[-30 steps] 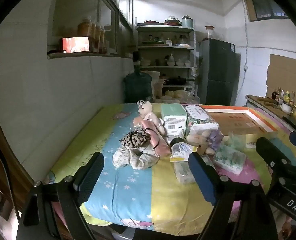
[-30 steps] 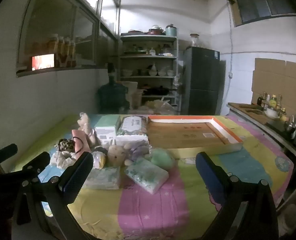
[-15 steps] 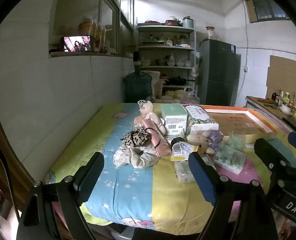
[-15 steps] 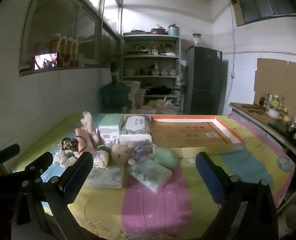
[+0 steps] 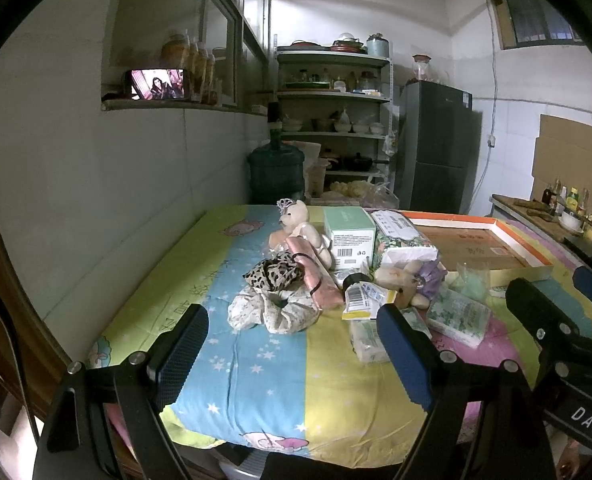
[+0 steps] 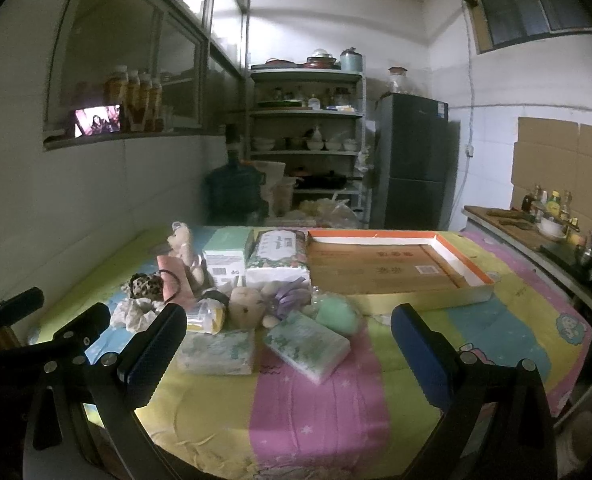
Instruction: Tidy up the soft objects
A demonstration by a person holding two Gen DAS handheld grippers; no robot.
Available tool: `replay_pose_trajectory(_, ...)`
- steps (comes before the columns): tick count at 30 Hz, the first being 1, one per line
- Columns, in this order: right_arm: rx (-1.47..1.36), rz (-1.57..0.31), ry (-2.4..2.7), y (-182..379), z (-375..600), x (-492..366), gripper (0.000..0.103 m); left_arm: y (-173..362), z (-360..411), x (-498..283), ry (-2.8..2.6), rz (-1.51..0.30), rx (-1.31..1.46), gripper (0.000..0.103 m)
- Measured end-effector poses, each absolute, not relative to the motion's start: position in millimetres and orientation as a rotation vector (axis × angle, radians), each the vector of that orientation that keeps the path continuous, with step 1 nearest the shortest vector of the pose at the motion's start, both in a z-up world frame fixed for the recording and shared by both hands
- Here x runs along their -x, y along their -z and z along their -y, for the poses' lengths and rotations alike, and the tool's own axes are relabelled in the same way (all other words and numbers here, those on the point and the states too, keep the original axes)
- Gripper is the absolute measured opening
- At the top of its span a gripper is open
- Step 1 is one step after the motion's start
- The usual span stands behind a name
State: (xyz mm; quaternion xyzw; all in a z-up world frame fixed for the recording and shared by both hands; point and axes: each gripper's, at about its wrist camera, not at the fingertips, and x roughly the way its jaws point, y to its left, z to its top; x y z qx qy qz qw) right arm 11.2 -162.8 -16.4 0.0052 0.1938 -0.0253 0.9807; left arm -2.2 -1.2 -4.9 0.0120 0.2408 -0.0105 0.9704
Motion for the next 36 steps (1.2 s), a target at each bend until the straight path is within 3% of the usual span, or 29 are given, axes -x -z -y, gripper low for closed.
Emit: replay_pose_trajectory(36, 0.003, -0.381, 0.032, 12.7, 151.5, -9.0, 0.102, 4.0, -1.4, 2.5, 0.023, -0.486, -0.01, 0.086)
